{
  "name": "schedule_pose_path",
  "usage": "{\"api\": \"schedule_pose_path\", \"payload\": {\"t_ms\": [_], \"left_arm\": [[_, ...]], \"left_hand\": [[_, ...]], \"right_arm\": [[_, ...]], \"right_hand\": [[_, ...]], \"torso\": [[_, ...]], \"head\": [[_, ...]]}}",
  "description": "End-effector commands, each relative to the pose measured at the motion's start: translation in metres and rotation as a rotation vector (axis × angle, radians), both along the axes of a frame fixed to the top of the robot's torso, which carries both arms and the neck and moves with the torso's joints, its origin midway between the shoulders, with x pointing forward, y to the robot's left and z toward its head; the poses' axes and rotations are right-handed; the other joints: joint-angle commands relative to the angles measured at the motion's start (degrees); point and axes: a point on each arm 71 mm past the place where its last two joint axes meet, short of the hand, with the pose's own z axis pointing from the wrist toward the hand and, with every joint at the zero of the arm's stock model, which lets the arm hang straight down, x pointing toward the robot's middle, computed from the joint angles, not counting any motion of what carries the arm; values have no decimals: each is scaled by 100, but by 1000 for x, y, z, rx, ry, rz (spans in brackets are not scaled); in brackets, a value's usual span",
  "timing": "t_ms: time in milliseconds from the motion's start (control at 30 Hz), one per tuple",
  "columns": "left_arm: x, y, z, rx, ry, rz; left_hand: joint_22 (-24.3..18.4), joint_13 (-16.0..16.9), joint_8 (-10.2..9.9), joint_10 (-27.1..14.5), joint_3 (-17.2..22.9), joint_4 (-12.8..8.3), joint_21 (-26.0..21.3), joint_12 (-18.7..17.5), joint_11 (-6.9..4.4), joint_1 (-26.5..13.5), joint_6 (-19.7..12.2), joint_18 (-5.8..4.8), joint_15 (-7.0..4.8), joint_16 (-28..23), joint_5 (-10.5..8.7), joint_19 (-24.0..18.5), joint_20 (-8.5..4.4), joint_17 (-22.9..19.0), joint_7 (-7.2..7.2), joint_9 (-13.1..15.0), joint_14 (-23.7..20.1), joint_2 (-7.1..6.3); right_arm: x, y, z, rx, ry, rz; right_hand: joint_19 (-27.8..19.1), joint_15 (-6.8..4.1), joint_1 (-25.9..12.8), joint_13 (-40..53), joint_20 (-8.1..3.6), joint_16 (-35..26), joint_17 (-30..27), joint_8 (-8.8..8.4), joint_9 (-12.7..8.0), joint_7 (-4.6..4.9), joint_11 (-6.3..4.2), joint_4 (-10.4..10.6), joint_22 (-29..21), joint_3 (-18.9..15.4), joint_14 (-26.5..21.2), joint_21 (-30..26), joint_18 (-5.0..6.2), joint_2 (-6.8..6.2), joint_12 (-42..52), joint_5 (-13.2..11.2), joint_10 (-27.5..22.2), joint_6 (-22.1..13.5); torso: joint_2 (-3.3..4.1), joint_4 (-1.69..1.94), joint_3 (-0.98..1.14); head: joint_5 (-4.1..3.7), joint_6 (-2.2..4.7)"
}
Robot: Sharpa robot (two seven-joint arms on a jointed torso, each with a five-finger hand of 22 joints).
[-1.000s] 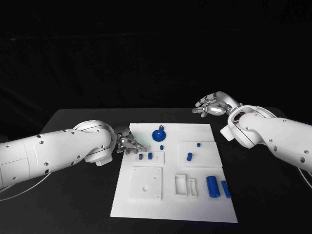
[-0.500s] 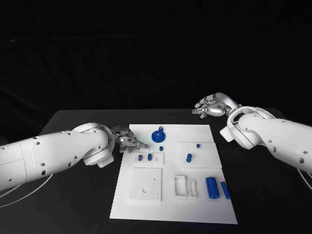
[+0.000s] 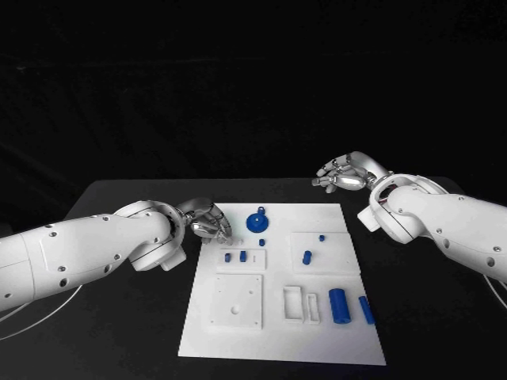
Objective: Assemble the parts on the task board
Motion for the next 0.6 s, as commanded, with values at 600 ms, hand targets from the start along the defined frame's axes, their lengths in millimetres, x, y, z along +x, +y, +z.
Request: {"api": "schedule_pose_path", "payload": {"t_ms": [600], "left_arm": [[-11,12,-9,48,101,-61]], "left_hand": [[71,-65,255,717,-115,57,241,71,-262,16,671,52,-274,372,-25,454,-741,163,-282,11,512,203]], "right_arm": [[-1,0,-1,2,0,11]], "right_hand": [[-42,6,-49,-9,4,-28,13,26,-6,0,-4,-8,10,-20,-10,-30,40,21,36,23,-27,-29]], "torso": [[1,1,-3]], "head": [[3,-30]]}}
